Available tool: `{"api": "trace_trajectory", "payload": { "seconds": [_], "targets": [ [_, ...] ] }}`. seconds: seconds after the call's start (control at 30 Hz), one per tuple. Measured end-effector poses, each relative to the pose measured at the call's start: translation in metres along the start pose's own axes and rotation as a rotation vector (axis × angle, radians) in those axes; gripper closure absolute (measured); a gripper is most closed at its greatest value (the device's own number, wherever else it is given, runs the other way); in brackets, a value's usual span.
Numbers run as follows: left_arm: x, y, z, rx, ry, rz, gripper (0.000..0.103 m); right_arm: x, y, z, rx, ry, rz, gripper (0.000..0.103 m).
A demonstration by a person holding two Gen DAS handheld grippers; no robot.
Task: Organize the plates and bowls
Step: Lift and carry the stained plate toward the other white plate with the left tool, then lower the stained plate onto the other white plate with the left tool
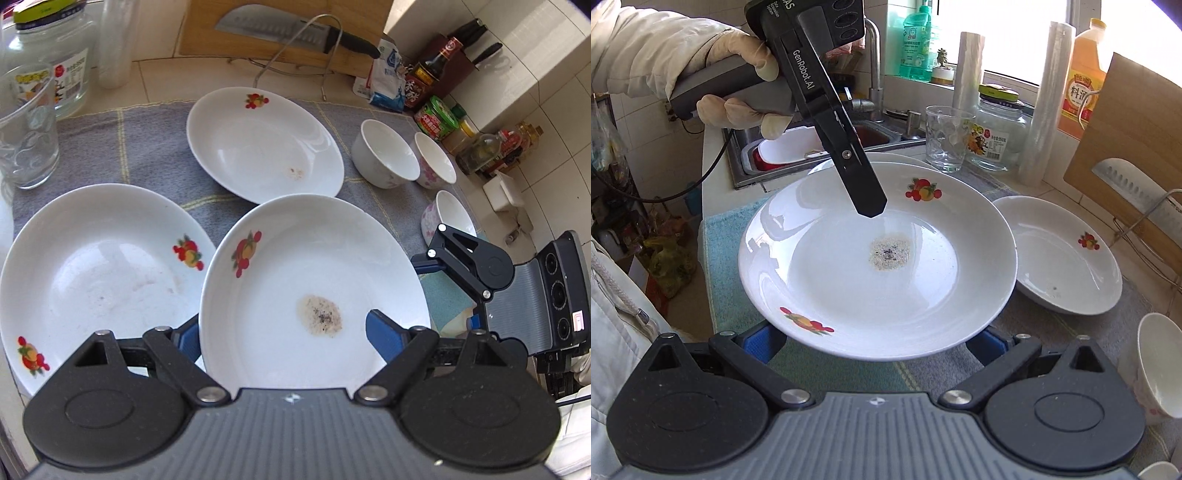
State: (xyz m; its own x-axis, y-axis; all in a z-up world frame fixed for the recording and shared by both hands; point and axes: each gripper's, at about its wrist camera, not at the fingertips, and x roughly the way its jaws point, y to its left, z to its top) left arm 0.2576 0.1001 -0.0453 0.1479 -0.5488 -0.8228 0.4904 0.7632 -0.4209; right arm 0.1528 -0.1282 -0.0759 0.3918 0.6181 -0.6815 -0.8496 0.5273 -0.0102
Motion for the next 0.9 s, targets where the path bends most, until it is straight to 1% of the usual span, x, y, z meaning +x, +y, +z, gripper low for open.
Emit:
{"api": "trace_trajectory", "payload": {
  "seconds": [0.17,0.37,0.73,0.9],
  "targets": [
    [-0.015,0.025,-0.006,-0.040,-0.030,0.019,0.016,0.022,-0.003,0.020,-0.034,0.000,0.038,0.000],
    [-0.024,0.050,-0.007,-0.069,-0.048,0.029,0.016,0.043,-0.006,0.039,-0.049,0.011,0.064,0.000],
    [-0.023,0.087,-0.002,-0.094,-0.055,0.018,0.016,0.069,-0.014,0.055,-0.048,0.049,0.074,0.000],
    [-0.021,0.098,0.001,-0.097,-0.058,0.015,0.016,0.075,-0.018,0.061,-0.026,0.054,0.077,0.000]
  ]
}}
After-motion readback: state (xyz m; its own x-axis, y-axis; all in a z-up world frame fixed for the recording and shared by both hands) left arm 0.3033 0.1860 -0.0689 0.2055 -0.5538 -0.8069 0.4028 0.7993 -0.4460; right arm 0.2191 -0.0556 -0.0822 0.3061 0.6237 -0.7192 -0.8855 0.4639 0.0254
